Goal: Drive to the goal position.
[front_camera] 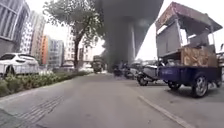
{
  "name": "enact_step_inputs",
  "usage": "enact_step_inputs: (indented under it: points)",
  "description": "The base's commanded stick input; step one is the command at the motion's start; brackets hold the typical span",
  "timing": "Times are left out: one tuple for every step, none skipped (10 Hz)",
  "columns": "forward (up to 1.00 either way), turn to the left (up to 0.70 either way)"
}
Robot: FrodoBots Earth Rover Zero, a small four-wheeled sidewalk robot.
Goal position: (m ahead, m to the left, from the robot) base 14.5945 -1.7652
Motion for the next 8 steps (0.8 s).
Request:
enact_step_inputs:
  points:
    - [0.70,0.00]
    - [0.70,0.00]
    - [0.70,0.00]
    - [0.70,0.00]
    - [0.70,0.00]
    - [0.70,0.00]
    - [0.70,0.00]
    - [0.70,0.00]
